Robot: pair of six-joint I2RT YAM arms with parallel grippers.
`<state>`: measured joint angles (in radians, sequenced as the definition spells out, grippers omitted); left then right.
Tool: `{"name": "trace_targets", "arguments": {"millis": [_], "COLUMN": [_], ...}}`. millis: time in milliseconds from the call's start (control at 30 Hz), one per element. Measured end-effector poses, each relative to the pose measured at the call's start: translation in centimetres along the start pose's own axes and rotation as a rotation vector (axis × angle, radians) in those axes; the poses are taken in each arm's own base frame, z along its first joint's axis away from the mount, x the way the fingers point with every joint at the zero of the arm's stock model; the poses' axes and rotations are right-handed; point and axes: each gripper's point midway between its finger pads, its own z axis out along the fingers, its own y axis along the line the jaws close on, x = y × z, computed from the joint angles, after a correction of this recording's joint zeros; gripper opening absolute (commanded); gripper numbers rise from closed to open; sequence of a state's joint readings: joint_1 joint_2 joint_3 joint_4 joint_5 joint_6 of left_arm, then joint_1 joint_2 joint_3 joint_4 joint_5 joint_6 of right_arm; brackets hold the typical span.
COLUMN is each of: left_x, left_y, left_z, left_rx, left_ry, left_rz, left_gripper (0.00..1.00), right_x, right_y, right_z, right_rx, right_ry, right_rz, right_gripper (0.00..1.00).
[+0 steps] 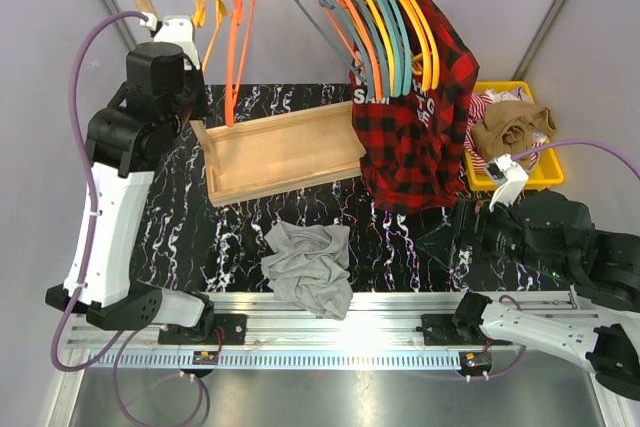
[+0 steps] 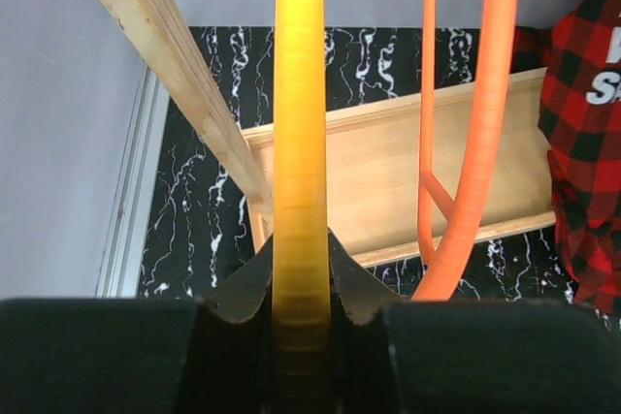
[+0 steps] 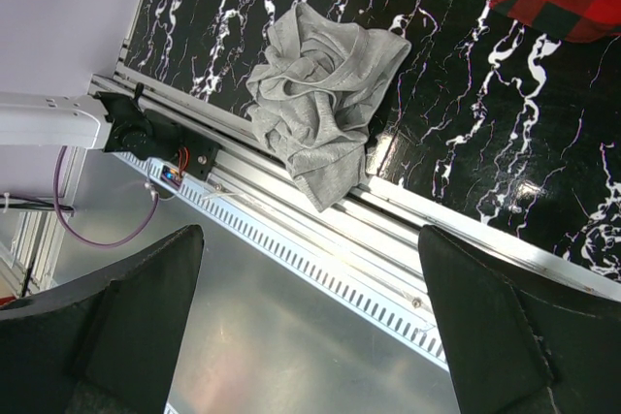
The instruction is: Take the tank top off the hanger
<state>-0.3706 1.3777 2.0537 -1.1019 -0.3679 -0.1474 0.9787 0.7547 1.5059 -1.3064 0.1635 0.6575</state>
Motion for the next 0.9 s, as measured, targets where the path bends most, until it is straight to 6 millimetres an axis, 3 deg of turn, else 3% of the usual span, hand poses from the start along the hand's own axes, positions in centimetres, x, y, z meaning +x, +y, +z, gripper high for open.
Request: {"name": "trace_targets", "arguments": {"millis": [67,133,167,233,267,433,533,600,733,900], "left_x": [0.4,0.8,0.9,1.6,1.9,3.4,4.2,5.6,8.7,9.4], "left_y": [-0.2,-0.4,-0.6,-0.7,-0.7,-0.8,-1.0,-1.0,-0.1,0.5], "left_z": [0.5,0.7,0.7,0.7,0.6,-0.7,-2.3,-3.8,-7.4,-11.6], "left_rx": [0.007,0.018,0.025,0.037,0.042,0.083,0.133,0.169,0.224,0.298], "left_ry": [0.015,0.020,0.018,0.024,0.026,0.022,-0.005,-0.029,-0.078,-0.179], "left_rz": [-0.002,-0.006,-0.008,-0.006,-0.006,-0.035,-0.074,-0.107,-0.176,-0.257], "left_gripper": [0.00,0.08,0.24,0.46,0.99,0.99,0.99,0.99,0.99,0.99], "right_x": [0.1,0.2,0.3,0.4,0.5,1.6,3.0,4.4,8.4,12.9], "right_y": [-0.1,-0.2,-0.2,-0.4,-0.4,-0.2,0.2,0.3,-0.1,-0.9], "right_z": [-0.1,-0.1,-0.1,0.0,0.1,1.1,3.2,5.6,12.5,21.0], "right_rx": [-0.001,-0.001,-0.001,0.002,0.003,-0.009,-0.024,-0.028,0.030,0.157], "right_ry": [-0.001,-0.002,-0.001,0.002,0.006,0.049,0.108,0.161,0.325,0.481], "right_rz": [0.003,0.004,0.004,0.004,0.004,-0.003,-0.014,-0.020,-0.039,-0.123], "right_gripper": [1.00,1.00,1.00,1.00,1.00,1.00,1.00,1.00,1.00,1.00]}}
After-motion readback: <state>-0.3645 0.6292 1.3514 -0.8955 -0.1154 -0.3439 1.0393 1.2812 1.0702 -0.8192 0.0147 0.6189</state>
